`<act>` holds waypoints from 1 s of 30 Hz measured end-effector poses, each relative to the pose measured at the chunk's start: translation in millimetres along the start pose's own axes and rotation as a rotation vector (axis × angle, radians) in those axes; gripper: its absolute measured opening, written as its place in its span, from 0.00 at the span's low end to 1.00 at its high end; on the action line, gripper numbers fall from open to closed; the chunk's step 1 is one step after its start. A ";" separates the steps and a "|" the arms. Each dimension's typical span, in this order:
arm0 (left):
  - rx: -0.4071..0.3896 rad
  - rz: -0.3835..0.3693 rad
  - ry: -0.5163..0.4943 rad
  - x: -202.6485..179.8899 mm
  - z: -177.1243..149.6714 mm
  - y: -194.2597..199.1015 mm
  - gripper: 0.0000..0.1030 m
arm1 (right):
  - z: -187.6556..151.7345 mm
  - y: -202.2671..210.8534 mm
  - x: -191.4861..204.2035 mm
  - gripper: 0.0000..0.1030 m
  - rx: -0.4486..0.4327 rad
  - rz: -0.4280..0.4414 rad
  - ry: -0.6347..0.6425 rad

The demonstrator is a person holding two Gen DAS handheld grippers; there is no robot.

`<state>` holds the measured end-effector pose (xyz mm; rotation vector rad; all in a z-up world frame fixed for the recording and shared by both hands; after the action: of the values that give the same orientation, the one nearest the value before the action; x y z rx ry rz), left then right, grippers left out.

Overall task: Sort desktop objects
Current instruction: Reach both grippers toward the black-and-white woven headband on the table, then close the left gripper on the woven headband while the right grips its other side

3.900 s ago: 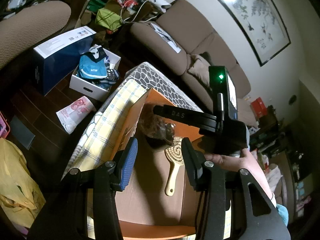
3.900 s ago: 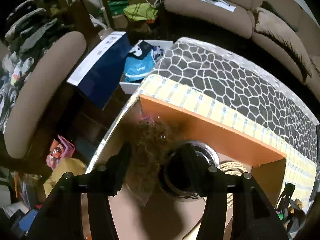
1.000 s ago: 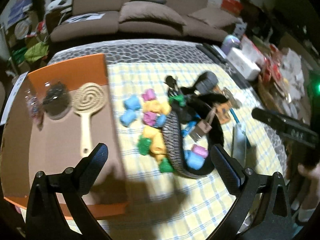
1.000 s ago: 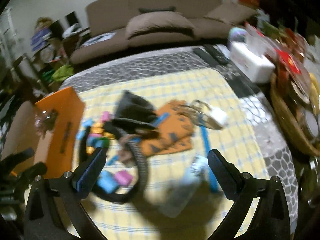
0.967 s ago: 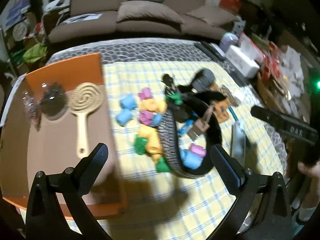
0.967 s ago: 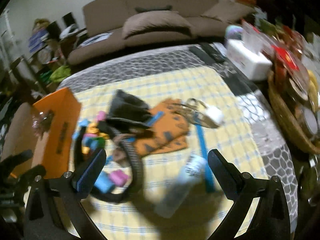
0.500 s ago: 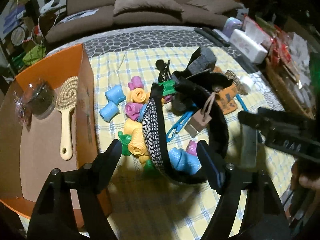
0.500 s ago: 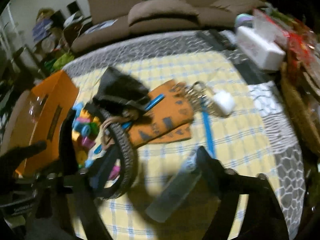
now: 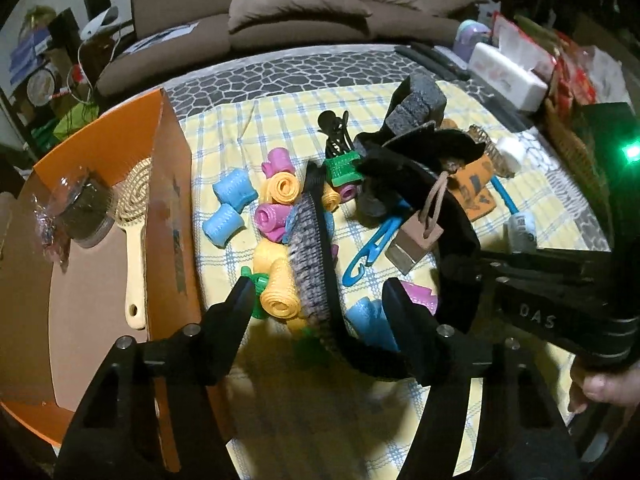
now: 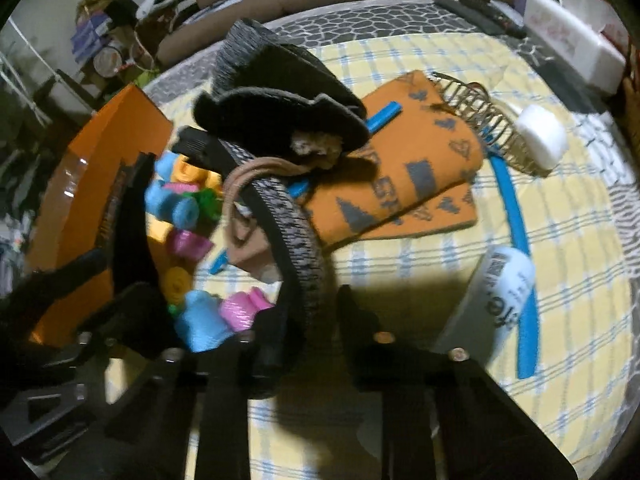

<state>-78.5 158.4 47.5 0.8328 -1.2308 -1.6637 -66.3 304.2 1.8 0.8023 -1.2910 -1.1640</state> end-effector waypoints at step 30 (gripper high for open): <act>0.055 -0.504 0.158 -2.7 -9.1 17.0 0.66 | -2.0 114.5 -3.7 0.16 -0.307 0.047 -0.023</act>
<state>-65.0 155.5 61.2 1.3657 -1.0110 -1.9135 -41.7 338.5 108.3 0.5315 -1.1085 -1.2979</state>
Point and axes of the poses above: each gripper's, at about its wrist camera, not at the fingertips, and y roughly against the way its jaws point, x to its left, z to its top, the point moved 4 cm from there along -y, roughly the way its jaws point, and after that the axes turned 15 degrees about x, right-handed, at the moved point
